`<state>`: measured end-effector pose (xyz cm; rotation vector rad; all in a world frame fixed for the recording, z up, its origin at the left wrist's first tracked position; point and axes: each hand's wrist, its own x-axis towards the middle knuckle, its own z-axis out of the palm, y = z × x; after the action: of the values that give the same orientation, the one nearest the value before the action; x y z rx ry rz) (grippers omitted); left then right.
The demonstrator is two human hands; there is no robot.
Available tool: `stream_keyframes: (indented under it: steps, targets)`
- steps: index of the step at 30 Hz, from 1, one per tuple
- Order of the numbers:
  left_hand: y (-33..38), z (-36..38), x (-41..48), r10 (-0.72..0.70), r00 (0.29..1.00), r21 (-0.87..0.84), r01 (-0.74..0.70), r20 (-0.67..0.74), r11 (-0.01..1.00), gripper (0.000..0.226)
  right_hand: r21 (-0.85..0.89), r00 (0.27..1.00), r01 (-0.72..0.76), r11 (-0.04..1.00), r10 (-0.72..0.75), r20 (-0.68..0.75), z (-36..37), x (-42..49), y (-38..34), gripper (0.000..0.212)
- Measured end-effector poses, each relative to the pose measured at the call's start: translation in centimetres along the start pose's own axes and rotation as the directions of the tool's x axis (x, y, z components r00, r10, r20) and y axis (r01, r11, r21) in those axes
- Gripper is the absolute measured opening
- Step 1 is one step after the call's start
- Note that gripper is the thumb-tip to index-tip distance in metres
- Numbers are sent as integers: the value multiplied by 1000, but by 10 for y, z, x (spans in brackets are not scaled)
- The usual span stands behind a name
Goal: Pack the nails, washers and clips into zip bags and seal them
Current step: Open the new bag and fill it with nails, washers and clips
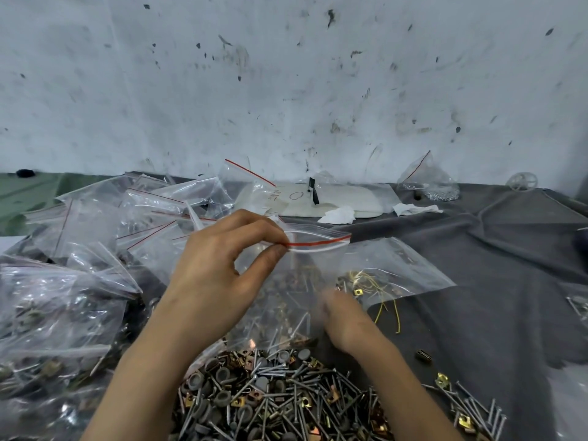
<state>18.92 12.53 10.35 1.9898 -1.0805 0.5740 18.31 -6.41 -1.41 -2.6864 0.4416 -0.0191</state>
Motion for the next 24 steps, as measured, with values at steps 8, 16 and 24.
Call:
stream_keyframes:
  steps: [8, 16, 24]
  targets:
    - [2, 4, 0, 12, 1000, -13, -12, 15, 1000, 12, 609, 822, 415, 676, 10, -570, -92, -50, -23, 26]
    - [4, 6, -1, 38, 999, -10, -38, 35, 999, 8, 414, 715, 560, 717, -168, -678, -107, -79, -46, 13]
    - [-2, 3, -1, -6, 1000, 28, 6, -6, 1000, 8, 487, 688, 504, 713, 10, -726, -98, -64, -36, 14]
